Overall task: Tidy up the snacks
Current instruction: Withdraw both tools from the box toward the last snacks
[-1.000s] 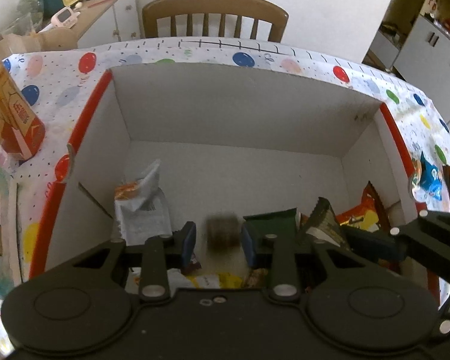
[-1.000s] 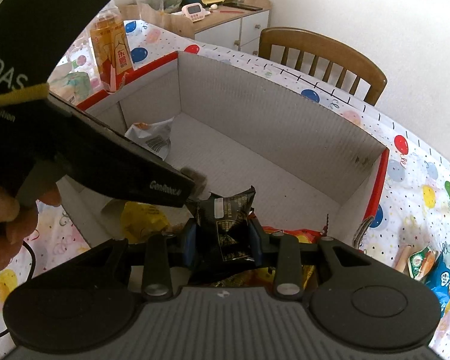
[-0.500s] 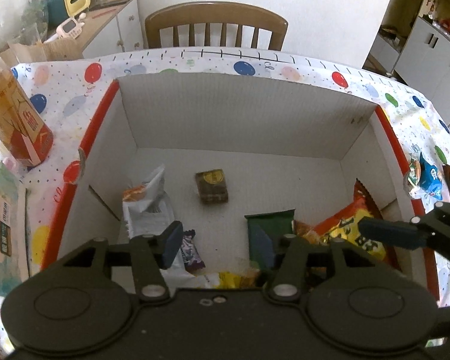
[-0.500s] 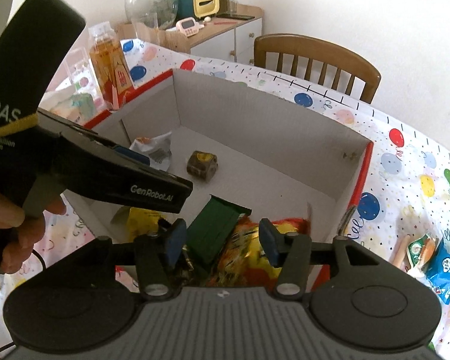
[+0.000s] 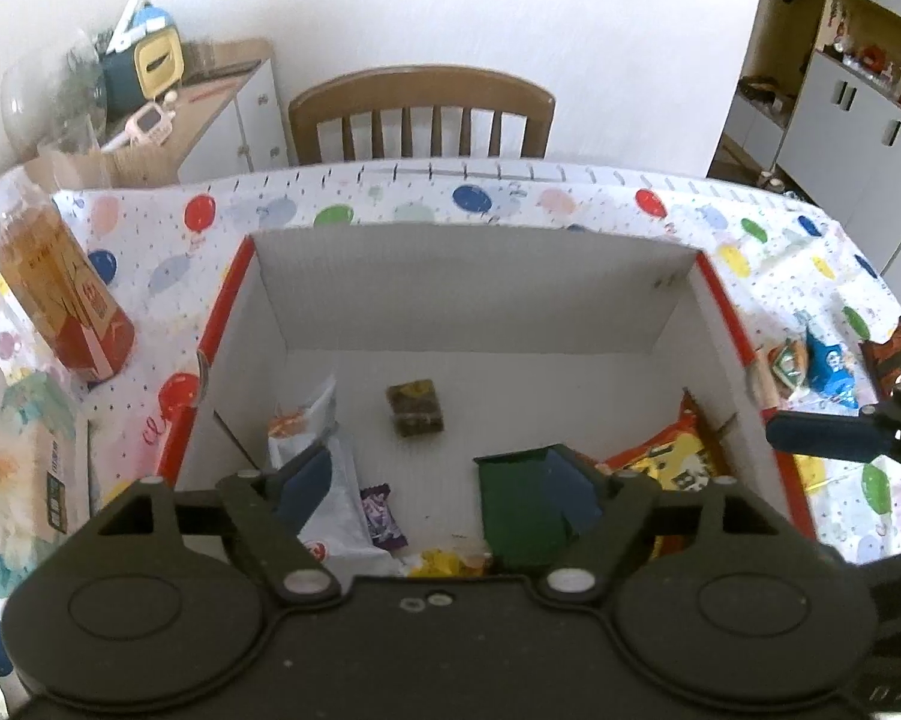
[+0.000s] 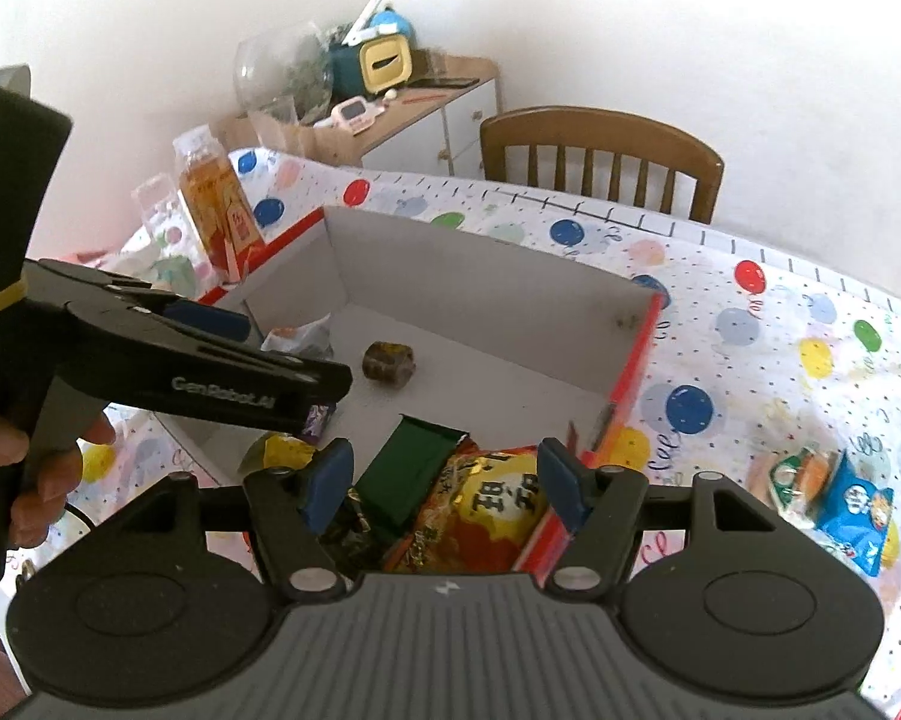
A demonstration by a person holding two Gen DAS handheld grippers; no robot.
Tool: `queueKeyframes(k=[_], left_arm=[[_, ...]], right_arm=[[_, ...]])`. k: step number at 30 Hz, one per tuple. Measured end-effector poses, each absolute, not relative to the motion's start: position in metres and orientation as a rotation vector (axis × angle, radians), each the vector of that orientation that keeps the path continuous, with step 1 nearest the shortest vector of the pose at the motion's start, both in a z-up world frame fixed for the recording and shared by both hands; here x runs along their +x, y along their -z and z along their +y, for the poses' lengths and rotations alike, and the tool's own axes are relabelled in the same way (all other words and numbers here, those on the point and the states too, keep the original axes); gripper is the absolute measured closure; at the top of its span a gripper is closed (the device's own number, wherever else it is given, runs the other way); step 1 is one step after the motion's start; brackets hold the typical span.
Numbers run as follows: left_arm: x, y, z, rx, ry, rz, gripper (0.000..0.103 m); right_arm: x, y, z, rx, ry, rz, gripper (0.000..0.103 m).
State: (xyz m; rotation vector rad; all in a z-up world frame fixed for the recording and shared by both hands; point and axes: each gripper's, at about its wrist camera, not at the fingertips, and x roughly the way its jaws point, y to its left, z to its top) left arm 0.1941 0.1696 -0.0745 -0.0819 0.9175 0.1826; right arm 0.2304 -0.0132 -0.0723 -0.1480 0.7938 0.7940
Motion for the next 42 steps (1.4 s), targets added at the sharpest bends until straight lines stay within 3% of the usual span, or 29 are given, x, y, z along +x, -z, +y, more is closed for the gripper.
queueKeyframes(k=[9, 26, 42], left_arm=[[0.181, 0.05, 0.14, -0.07, -0.129, 0.842, 0.019], [0.168, 0.033, 0.059, -0.028, 0.007, 0.754, 0.001], [0.2, 0.05, -0.028, 0.004, 0.096, 0.727, 0.001]], right_arm=[[0.221, 0.048, -0.059, -0.07, -0.791, 0.736, 0.021], [0.205, 0.046, -0.169, 0.019, -0.65, 0.699, 0.02], [0.245, 0.077, -0.277, 0.004, -0.383, 0.7, 0.02]])
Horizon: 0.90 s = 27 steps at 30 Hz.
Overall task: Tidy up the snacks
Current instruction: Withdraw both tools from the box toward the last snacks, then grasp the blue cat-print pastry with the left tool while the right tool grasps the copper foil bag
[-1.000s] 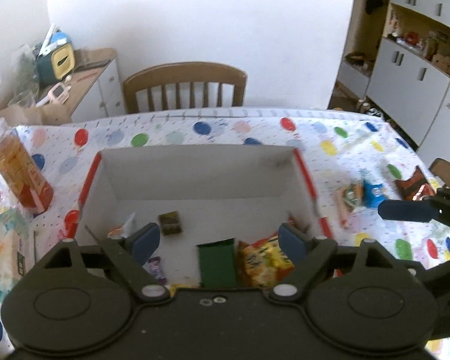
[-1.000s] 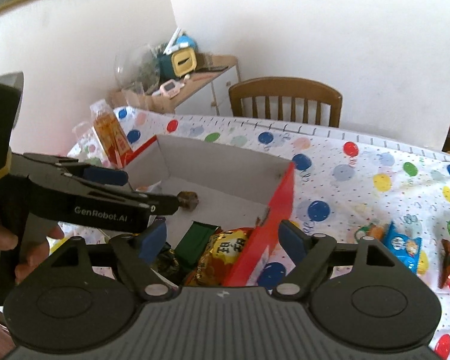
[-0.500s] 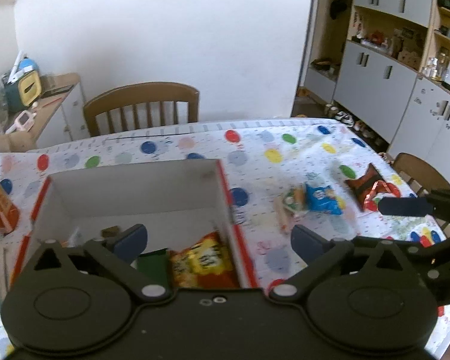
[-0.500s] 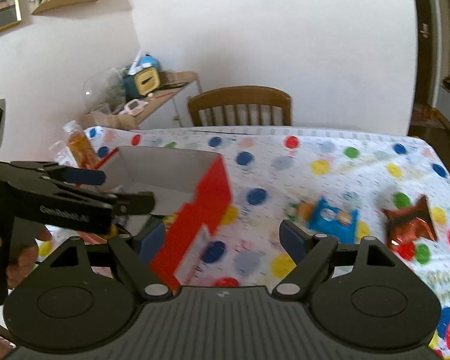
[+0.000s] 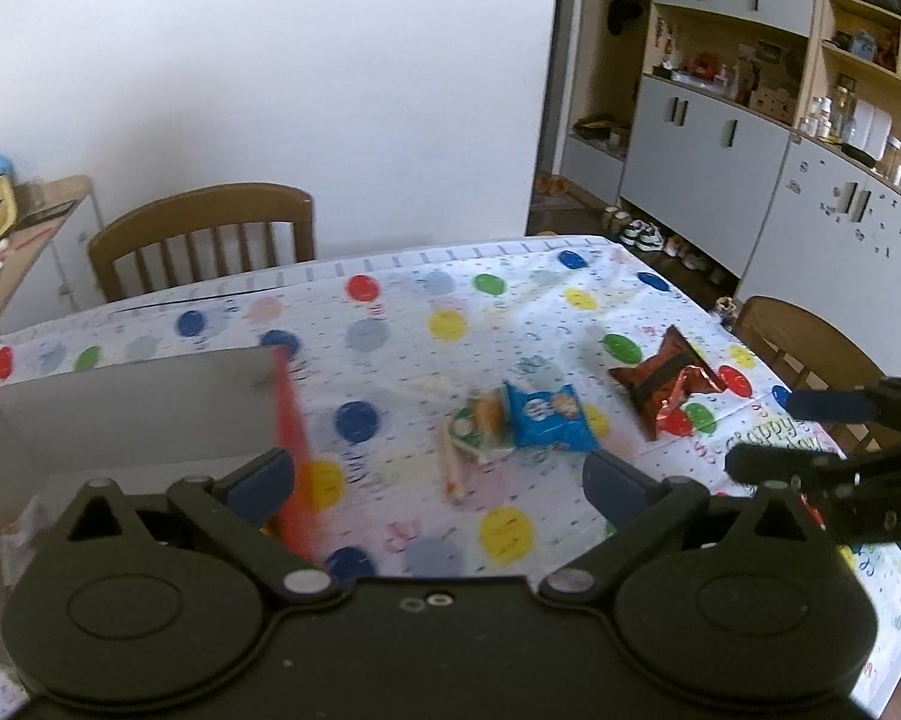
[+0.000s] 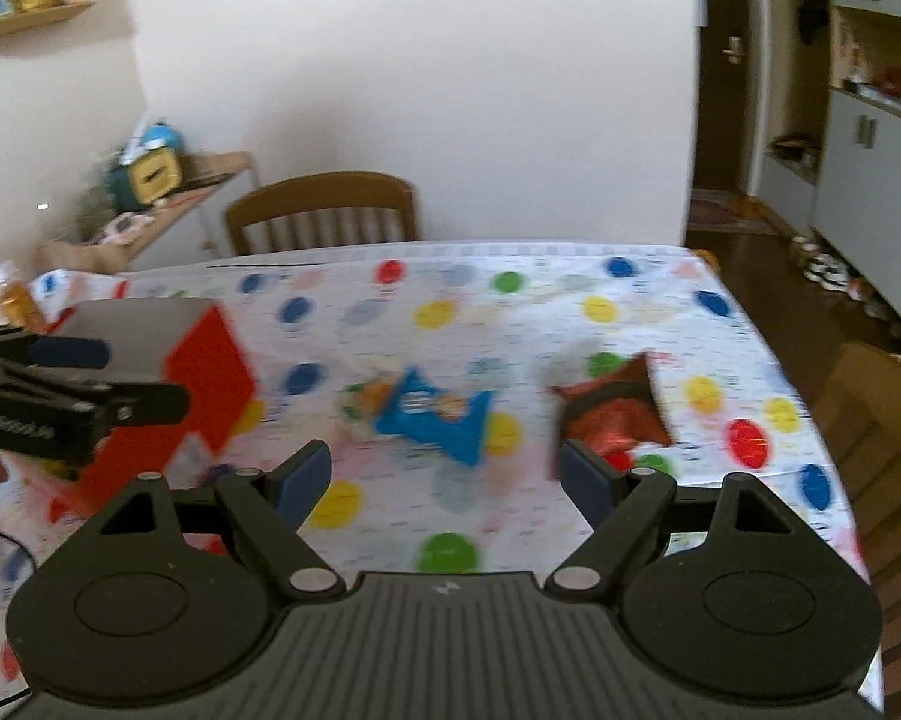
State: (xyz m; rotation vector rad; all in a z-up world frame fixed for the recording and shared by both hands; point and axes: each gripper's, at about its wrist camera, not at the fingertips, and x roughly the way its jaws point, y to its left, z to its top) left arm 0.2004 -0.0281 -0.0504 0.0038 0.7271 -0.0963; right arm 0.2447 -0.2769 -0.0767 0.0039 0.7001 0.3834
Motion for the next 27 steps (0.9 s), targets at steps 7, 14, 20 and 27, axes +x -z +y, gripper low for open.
queueKeyframes(k=[7, 14, 20, 27], left_arm=[[0.233, 0.069, -0.062, 0.017, 0.12, 0.748, 0.001], [0.27, 0.095, -0.089, 0.027, 0.11, 0.805, 0.001], [0.3, 0.118, -0.111, 0.064, 0.092, 0.839, 0.001], [0.333, 0.146, -0.127, 0.068, 0.037, 0.902, 0.001]], right_arm=[[0.285, 0.092, -0.314, 0.008, -0.305, 0.72, 0.02], [0.321, 0.111, -0.331, 0.006, -0.286, 0.761, 0.02], [0.347, 0.129, -0.337, -0.013, -0.285, 0.796, 0.02], [0.372, 0.145, -0.34, -0.017, -0.299, 0.829, 0.02]])
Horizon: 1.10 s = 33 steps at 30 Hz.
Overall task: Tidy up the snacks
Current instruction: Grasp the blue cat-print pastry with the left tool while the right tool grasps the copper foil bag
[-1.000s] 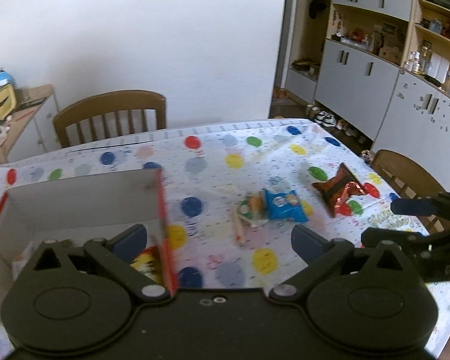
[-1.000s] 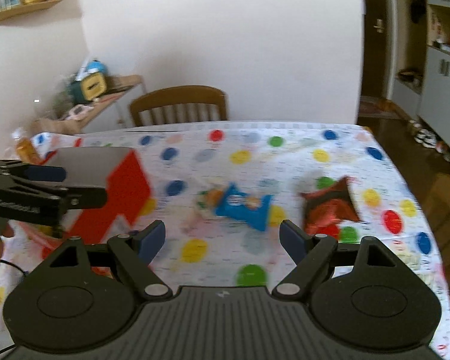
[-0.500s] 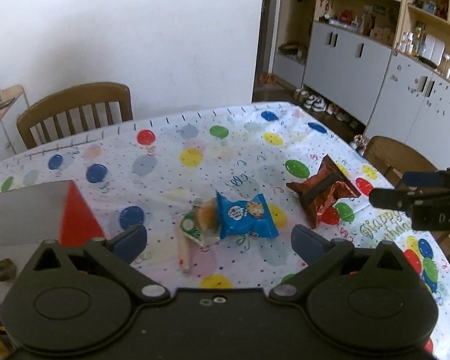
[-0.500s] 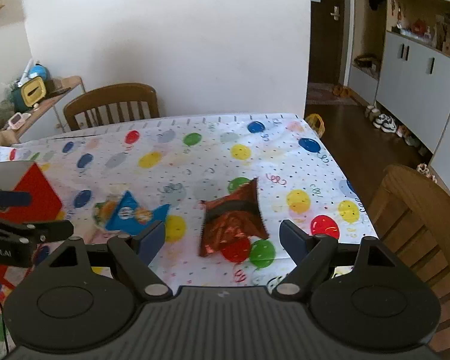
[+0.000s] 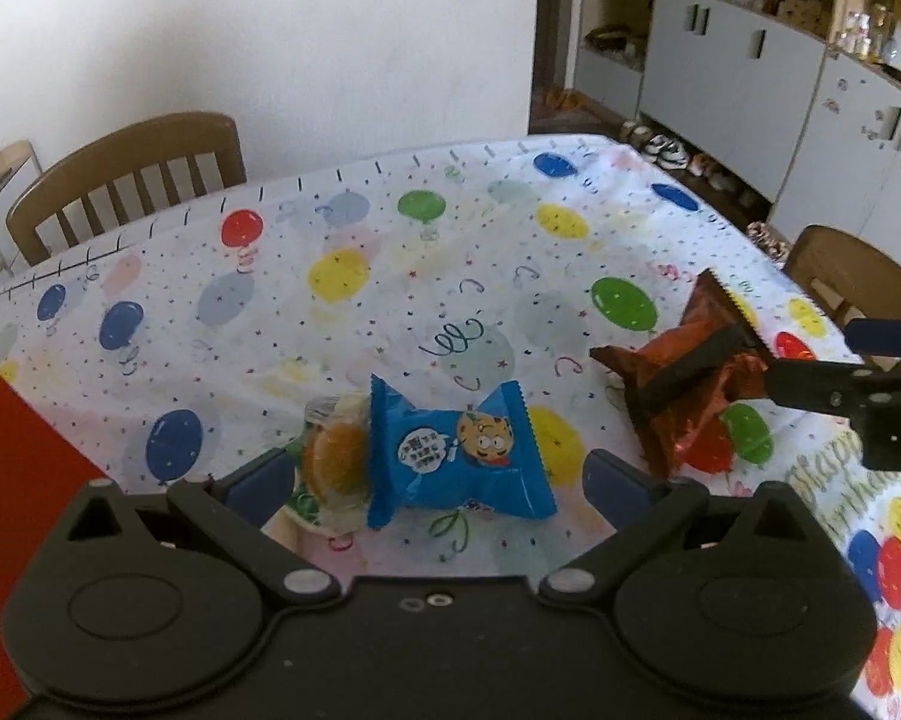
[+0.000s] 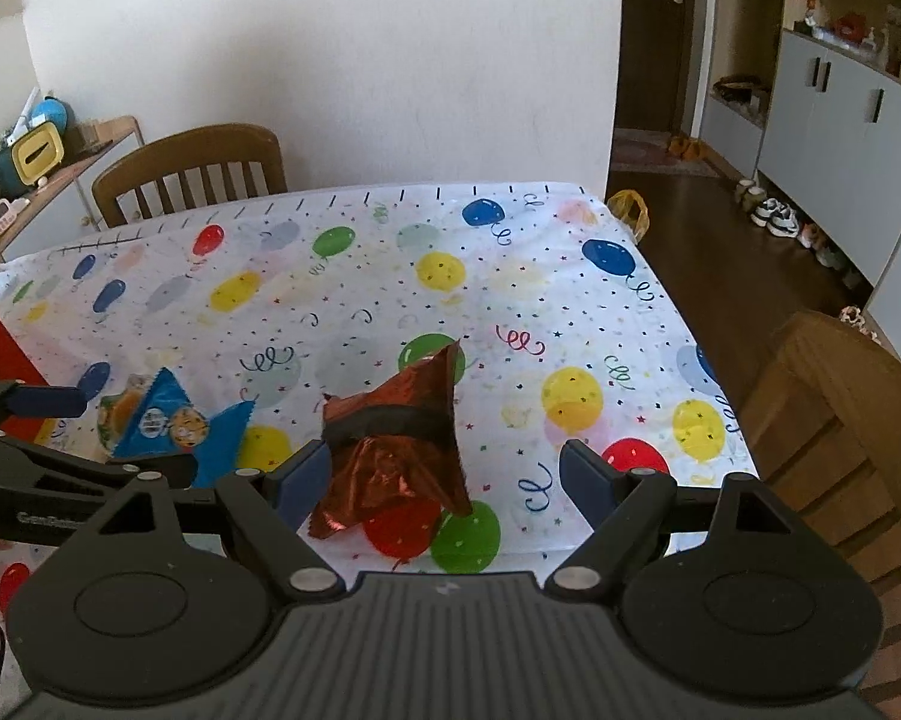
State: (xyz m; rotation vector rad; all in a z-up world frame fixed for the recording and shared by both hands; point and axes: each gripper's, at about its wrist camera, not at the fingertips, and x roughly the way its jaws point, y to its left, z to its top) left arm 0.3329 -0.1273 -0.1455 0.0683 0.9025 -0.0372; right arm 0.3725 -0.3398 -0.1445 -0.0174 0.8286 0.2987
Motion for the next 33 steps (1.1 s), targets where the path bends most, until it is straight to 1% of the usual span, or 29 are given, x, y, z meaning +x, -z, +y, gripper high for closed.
queueKeyframes(k=[7, 11, 16, 17, 19, 20, 22, 23, 24, 25, 26, 28, 30, 33], left_arm=[[0.351, 0.162, -0.131, 0.063, -0.02, 0.94, 0.001], [0.355, 0.166, -0.134, 0.097, -0.047, 0.929, 0.001], [0.357, 0.167, -0.134, 0.121, -0.062, 0.916, 0.007], [0.356, 0.167, -0.134, 0.13, -0.07, 0.911, 0.01], [0.355, 0.166, -0.134, 0.138, -0.068, 0.904, 0.011], [0.354, 0.166, -0.135, 0.146, -0.063, 0.899, 0.014], [0.35, 0.164, -0.139, 0.18, -0.043, 0.882, 0.02], [0.348, 0.164, -0.142, 0.194, -0.017, 0.878, 0.035], [0.347, 0.164, -0.144, 0.205, 0.003, 0.88, 0.044], [0.346, 0.164, -0.146, 0.212, 0.018, 0.883, 0.047], [0.345, 0.164, -0.147, 0.214, 0.025, 0.885, 0.05], [0.346, 0.164, -0.147, 0.204, 0.027, 0.888, 0.051], [0.347, 0.163, -0.145, 0.184, 0.031, 0.894, 0.054], [0.347, 0.162, -0.141, 0.162, 0.04, 0.901, 0.056]], right_arm=[[0.396, 0.162, -0.333, 0.014, -0.316, 0.87, 0.02], [0.404, 0.172, -0.325, 0.02, -0.348, 0.891, 0.02], [0.407, 0.176, -0.32, 0.042, -0.35, 0.894, 0.02], [0.406, 0.176, -0.319, 0.037, -0.35, 0.891, 0.02], [0.404, 0.175, -0.317, 0.031, -0.347, 0.883, 0.02], [0.403, 0.175, -0.317, 0.03, -0.345, 0.878, 0.02], [0.402, 0.173, -0.317, 0.028, -0.341, 0.867, 0.027], [0.401, 0.172, -0.317, 0.027, -0.345, 0.866, 0.034], [0.4, 0.171, -0.316, 0.027, -0.351, 0.863, 0.04], [0.399, 0.17, -0.316, 0.023, -0.353, 0.858, 0.043], [0.398, 0.168, -0.314, 0.015, -0.353, 0.852, 0.046], [0.394, 0.166, -0.311, -0.009, -0.349, 0.841, 0.05], [0.391, 0.164, -0.31, -0.016, -0.347, 0.829, 0.056], [0.386, 0.161, -0.312, -0.01, -0.344, 0.826, 0.062]])
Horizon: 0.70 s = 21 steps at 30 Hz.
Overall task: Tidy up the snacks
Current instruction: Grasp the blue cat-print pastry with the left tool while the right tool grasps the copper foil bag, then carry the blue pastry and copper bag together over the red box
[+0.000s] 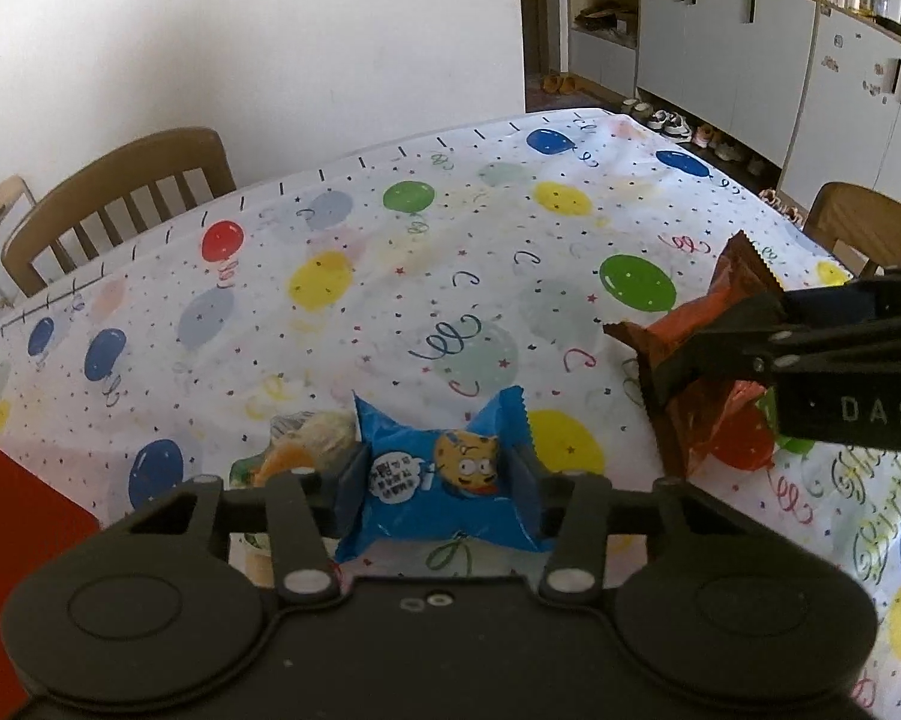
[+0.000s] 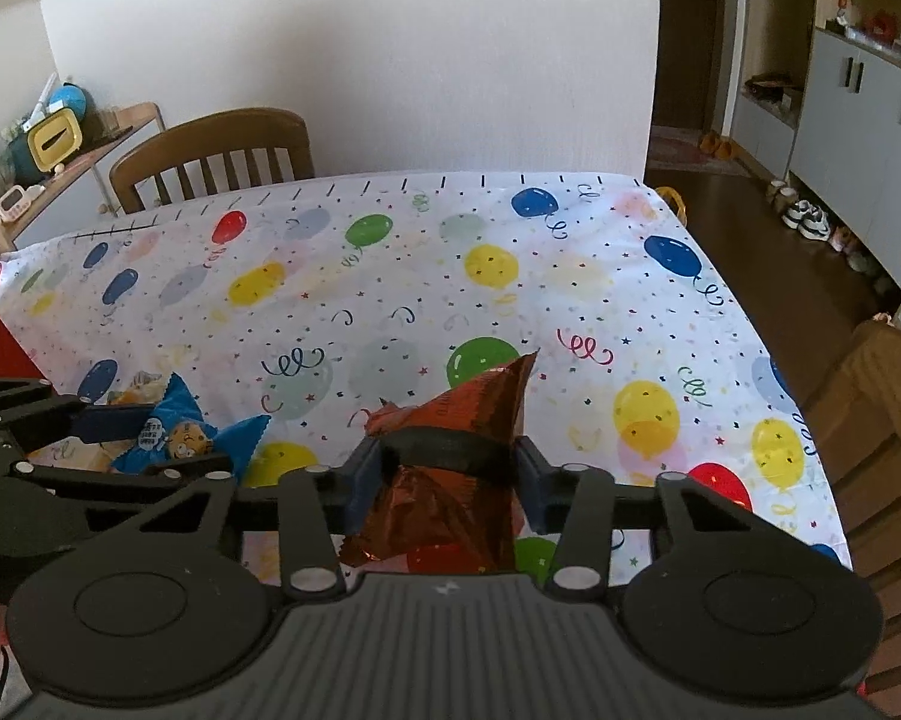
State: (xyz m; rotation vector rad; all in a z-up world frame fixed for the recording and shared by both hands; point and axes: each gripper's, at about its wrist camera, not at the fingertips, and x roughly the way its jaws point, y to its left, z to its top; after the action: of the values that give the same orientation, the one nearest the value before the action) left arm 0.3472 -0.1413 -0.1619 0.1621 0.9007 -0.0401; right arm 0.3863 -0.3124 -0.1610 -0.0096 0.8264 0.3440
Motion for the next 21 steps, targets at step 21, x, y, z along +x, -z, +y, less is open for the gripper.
queueKeyframes(k=[21], left_arm=[[0.299, 0.121, -0.123, 0.039, 0.06, 0.889, 0.058]], right_arm=[[0.311, 0.103, -0.323, 0.022, -0.405, 0.773, 0.065]])
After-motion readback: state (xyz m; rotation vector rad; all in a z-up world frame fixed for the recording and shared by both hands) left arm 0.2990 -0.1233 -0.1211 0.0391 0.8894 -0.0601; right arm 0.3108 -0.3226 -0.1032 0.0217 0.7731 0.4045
